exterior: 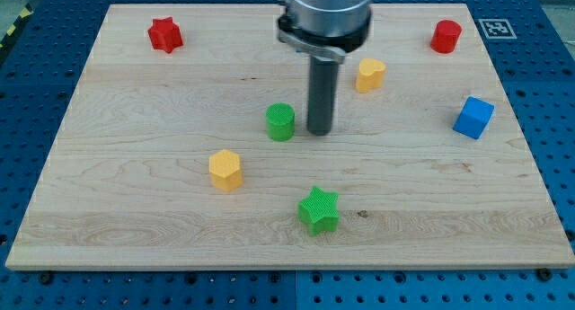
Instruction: Move green circle towards center left of the board
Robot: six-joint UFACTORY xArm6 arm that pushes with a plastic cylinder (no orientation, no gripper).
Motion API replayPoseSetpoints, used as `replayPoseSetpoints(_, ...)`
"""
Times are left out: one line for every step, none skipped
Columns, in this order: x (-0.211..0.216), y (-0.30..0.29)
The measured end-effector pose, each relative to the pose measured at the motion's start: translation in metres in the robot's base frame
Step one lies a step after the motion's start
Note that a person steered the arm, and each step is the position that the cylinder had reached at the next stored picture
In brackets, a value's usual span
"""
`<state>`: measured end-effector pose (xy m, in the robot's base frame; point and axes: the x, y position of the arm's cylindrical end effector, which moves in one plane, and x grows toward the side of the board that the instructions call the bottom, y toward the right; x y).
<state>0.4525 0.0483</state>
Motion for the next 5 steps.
replayPoseSetpoints(-0.01,-0.014)
replayPoseSetpoints(-0.01,-0.087)
replayPoseSetpoints(-0.013,-0.095)
replayPoseSetpoints(0.002,-0.059)
replayPoseSetpoints(0.027,-0.075)
